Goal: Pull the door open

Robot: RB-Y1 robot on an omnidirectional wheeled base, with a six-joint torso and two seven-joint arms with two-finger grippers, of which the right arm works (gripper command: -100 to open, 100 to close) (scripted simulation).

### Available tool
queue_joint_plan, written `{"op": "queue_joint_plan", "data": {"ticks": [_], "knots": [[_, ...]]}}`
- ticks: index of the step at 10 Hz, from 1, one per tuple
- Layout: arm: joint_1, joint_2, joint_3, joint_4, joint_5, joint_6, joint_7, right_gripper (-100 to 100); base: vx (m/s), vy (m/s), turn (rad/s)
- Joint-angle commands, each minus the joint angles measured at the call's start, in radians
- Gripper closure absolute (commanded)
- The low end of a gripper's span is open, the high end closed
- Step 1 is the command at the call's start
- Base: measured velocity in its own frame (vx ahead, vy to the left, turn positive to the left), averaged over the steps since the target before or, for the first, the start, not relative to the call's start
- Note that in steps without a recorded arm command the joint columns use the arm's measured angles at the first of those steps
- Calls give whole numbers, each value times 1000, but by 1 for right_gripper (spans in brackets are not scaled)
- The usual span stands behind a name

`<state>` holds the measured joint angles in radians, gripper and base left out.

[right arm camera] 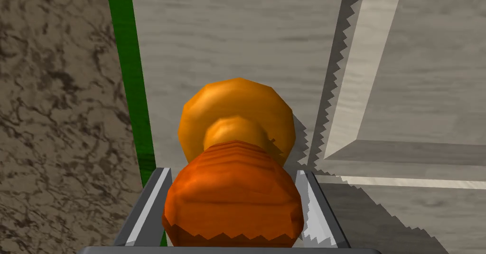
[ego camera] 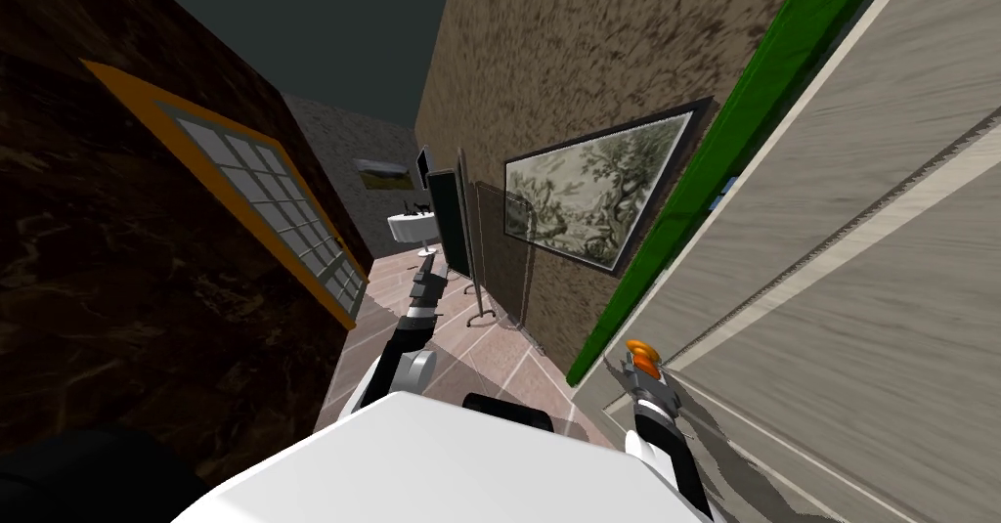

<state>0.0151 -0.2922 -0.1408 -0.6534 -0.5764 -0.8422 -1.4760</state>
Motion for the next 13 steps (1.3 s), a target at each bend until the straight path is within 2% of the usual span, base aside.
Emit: {"op": "queue_joint_plan", "data": {"ticks": [1,4,5,10,13], "knots": [[-9,-9,28,10,17,-5,-29,100,-270,27,81],[-7,-13,62,-4,37,0,-51,100,-228,33,54],[-5,-13,54,-2,32,4,-44,100,-110,19,18],[15,-34,138,-32,82,-4,-106,100,-260,1,76],[23,-44,171,-46,102,-8,-131,100,-253,-11,59]]}}
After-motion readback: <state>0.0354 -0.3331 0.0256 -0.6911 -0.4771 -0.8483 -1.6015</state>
